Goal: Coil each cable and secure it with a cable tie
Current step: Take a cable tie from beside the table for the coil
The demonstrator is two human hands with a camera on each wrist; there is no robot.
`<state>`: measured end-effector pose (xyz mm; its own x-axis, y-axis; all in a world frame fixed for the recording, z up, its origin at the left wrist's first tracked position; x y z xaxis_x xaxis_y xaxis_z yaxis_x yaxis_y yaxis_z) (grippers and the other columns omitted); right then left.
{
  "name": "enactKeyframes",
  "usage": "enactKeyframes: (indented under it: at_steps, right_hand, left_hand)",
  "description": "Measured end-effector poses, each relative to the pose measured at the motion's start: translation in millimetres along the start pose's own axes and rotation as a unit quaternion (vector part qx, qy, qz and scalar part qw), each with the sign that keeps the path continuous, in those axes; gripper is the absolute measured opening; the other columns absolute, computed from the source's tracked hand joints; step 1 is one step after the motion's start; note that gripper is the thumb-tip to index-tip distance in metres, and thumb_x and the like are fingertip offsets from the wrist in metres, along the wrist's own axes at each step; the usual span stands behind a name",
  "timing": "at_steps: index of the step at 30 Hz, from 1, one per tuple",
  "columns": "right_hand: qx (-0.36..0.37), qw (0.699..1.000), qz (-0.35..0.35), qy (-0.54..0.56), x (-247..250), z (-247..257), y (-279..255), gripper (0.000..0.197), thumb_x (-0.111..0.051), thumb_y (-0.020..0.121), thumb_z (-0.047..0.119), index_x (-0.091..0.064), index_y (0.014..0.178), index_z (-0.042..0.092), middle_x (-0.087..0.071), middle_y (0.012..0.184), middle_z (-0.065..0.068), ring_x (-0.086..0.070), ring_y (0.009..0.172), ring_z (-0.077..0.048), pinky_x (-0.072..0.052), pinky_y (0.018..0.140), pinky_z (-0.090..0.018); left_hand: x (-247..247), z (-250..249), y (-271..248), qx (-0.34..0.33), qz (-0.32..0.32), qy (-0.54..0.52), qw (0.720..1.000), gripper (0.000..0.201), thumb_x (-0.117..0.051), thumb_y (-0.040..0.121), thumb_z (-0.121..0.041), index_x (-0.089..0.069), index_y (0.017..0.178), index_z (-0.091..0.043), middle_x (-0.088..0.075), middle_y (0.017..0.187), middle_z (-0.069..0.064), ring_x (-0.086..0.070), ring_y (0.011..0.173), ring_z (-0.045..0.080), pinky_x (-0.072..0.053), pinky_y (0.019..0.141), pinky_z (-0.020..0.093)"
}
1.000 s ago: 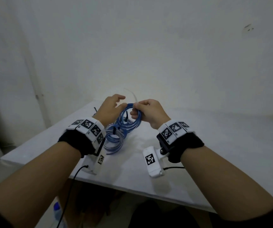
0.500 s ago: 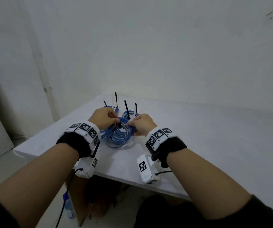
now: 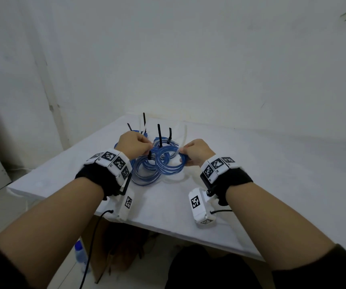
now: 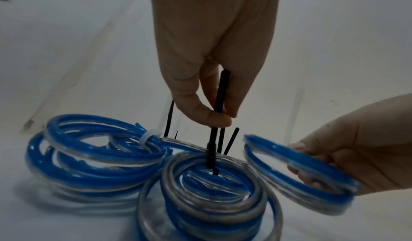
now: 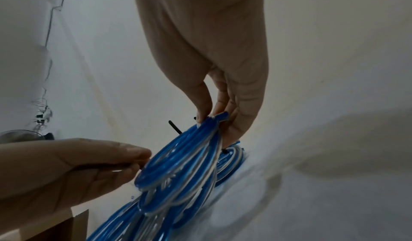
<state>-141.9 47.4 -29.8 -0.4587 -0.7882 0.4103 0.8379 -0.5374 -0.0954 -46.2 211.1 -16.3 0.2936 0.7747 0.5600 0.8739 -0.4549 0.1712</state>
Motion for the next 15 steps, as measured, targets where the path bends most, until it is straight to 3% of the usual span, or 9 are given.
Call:
enactKeyframes:
  at_steps: [3, 6, 9, 15]
  right_hand:
    - [-0.006, 1.0, 0.005, -0.004, 7.7, 0.1, -1.9, 0.015, -0.062, 0.086, 0.007, -0.06, 0.072, 0.004, -0.06, 0.07, -0.011, -0.06, 0.067, -0.024, -0.057, 0.077, -0.039]
    - [-0.008, 0.999, 0.037, 0.014, 6.1, -0.2, -6.3, 0.015, -0.064, 0.086, 0.005, -0.062, 0.072, -0.001, -0.061, 0.071, -0.016, -0.061, 0.064, -0.024, -0.057, 0.079, -0.044]
    - [-0.008, 0.998, 0.07, 0.006, -3.8, 0.6, -11.0, 0.013, -0.065, 0.085, 0.006, -0.062, 0.074, 0.001, -0.063, 0.072, -0.015, -0.062, 0.064, -0.024, -0.058, 0.076, -0.042]
    - [-0.008, 0.996, 0.094, 0.003, -21.5, 3.7, -14.8, 0.014, -0.068, 0.084, 0.008, -0.061, 0.072, 0.005, -0.068, 0.092, -0.025, -0.066, 0.076, -0.031, -0.058, 0.075, -0.043]
  left_hand:
    - [1.2, -2.6, 3.6, -0.003, -0.025, -0.027, 0.999, 0.014, -0.066, 0.083, -0.018, -0.067, 0.071, -0.011, -0.069, 0.073, 0.007, -0.067, 0.078, 0.021, -0.054, 0.088, 0.036]
    - [1.0, -5.1, 5.2, -0.012, -0.014, -0.044, 0.999, 0.012, -0.068, 0.083, -0.021, -0.067, 0.078, -0.01, -0.07, 0.079, 0.008, -0.069, 0.081, 0.022, -0.055, 0.088, 0.039]
    - [1.4, -9.4, 2.5, -0.042, -0.005, -0.036, 0.998, 0.014, -0.071, 0.081, -0.025, -0.066, 0.087, -0.013, -0.069, 0.086, 0.006, -0.069, 0.086, 0.022, -0.057, 0.083, 0.038]
    - [14.0, -20.4, -5.0, -0.083, -0.071, 0.162, 0.981, 0.031, -0.054, 0.087, -0.048, -0.064, 0.082, -0.019, -0.063, 0.076, -0.006, -0.059, 0.081, 0.016, -0.046, 0.071, 0.03]
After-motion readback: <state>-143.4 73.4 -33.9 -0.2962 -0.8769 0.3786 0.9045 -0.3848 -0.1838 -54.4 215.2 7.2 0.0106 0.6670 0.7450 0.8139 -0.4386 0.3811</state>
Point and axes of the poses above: each hand's wrist, its own y-axis towards the middle knuckle, its own x-axis out of the back of the hand, z = x × y, the point moved 3 cm from there along y, towards the middle knuckle
